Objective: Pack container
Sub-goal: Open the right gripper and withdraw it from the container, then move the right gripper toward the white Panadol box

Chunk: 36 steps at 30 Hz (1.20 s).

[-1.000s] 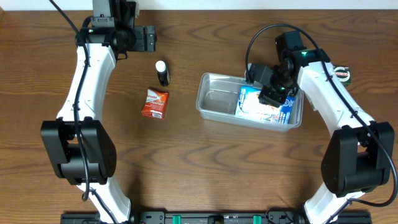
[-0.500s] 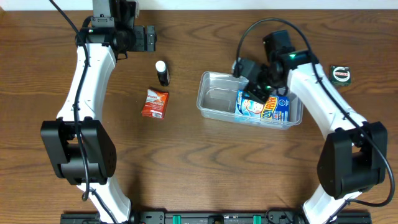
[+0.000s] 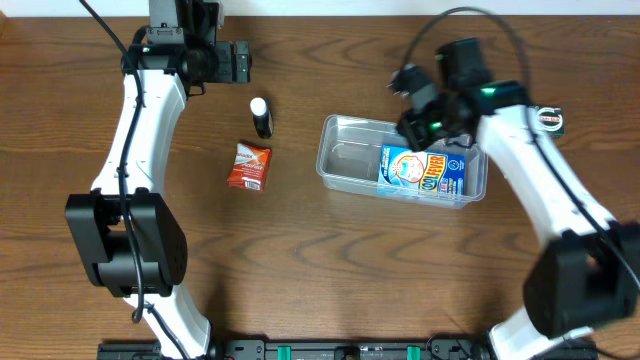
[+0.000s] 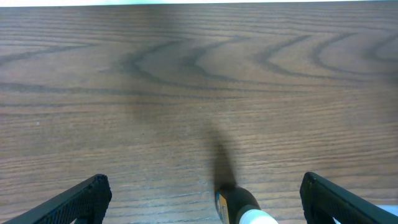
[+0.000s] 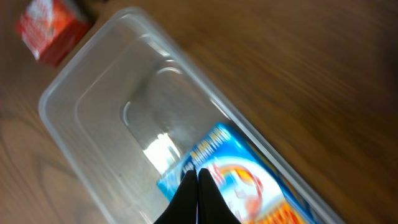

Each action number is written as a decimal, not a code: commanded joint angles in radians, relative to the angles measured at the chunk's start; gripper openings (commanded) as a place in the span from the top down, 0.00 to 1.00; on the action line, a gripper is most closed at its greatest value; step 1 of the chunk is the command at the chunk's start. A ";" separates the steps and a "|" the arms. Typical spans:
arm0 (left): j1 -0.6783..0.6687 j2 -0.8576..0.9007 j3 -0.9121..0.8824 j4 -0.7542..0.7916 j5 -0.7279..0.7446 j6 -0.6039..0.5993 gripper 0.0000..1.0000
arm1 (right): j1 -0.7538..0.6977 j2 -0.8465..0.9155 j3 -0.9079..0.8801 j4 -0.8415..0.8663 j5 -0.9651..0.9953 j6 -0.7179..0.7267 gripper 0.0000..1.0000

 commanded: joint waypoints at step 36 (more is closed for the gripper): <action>0.007 0.008 -0.014 0.001 0.005 0.006 0.02 | -0.303 -0.158 -0.341 0.096 0.287 0.536 0.94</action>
